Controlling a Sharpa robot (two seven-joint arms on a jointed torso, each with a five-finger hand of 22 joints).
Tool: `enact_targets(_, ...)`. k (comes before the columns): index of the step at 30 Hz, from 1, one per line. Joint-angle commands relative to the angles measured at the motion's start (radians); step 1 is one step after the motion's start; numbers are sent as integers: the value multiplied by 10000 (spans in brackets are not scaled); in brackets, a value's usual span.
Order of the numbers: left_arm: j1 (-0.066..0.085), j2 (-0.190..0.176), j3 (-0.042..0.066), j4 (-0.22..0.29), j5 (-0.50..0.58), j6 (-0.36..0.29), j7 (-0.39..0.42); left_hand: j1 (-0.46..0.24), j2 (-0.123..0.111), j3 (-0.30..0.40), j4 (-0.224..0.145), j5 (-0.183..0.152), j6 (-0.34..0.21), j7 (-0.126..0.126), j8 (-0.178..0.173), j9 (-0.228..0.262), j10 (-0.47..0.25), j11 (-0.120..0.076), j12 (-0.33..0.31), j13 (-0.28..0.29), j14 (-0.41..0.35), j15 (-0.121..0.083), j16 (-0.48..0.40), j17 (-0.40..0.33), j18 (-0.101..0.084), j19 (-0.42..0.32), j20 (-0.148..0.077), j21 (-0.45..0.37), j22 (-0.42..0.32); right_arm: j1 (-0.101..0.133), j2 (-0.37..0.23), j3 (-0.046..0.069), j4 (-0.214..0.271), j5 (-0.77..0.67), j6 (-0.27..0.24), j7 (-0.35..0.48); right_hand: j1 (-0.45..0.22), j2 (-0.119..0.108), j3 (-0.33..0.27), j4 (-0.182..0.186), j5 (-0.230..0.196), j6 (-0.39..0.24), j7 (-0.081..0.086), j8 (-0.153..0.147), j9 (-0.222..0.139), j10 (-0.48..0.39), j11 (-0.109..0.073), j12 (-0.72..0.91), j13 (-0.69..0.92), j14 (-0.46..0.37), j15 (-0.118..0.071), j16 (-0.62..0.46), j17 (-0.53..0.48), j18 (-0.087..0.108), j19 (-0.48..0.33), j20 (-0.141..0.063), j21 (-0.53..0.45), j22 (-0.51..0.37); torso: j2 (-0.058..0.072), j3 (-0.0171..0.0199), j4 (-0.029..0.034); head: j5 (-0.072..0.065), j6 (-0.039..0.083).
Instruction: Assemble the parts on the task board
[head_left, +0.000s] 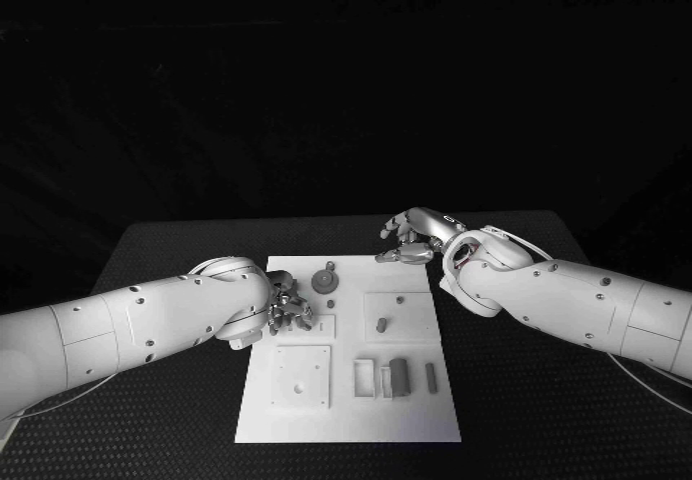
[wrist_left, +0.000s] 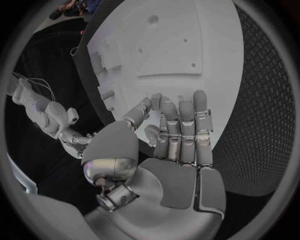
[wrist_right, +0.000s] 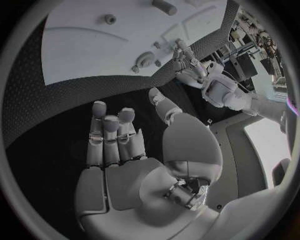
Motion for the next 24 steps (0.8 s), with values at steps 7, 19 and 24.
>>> enact_targets(7, -3, 8, 4, 0, -25, 101, -15, 71, 54, -21, -29, 46, 62, -35, -10, -1, 25, 20, 67, 11, -33, -11, 61, -18, 25, 16, -166, -51, 20, -3, -3, 6, 4, -24, 105, 37, 5, 107, -52, -20, 27, -16, 70, 33, -9, 18, -12, 36, -11, -1, -74, 32, -12, 149, -30, 51, 19, 152, 1, 2, -2, 1, 3)
enact_targets(19, -10, 22, 4, -32, -10, 44, 19, -143, -47, -142, 110, -44, 46, -27, -26, -16, 10, 28, 75, 10, -48, -12, 95, -71, 17, 26, -170, -91, 44, -4, 1, 6, -5, -20, 104, 36, 0, 110, -54, -17, 27, -15, 70, 34, -9, 17, -12, 36, -12, -1, -74, 32, -12, 149, -30, 52, 19, 152, 6, 9, -4, -2, -5)
enact_targets(24, -12, 29, 4, -34, 20, 36, 41, -234, -111, -187, 176, -129, 44, -28, -29, -21, 7, 27, 79, 10, -54, -15, 108, -90, 18, 29, -174, -110, 52, -4, 2, 6, -5, -20, 112, 43, 0, 110, -54, -17, 27, -15, 70, 34, -9, 17, -12, 36, -12, -1, -74, 32, -12, 149, -30, 52, 19, 152, 3, 8, -8, -6, -3)
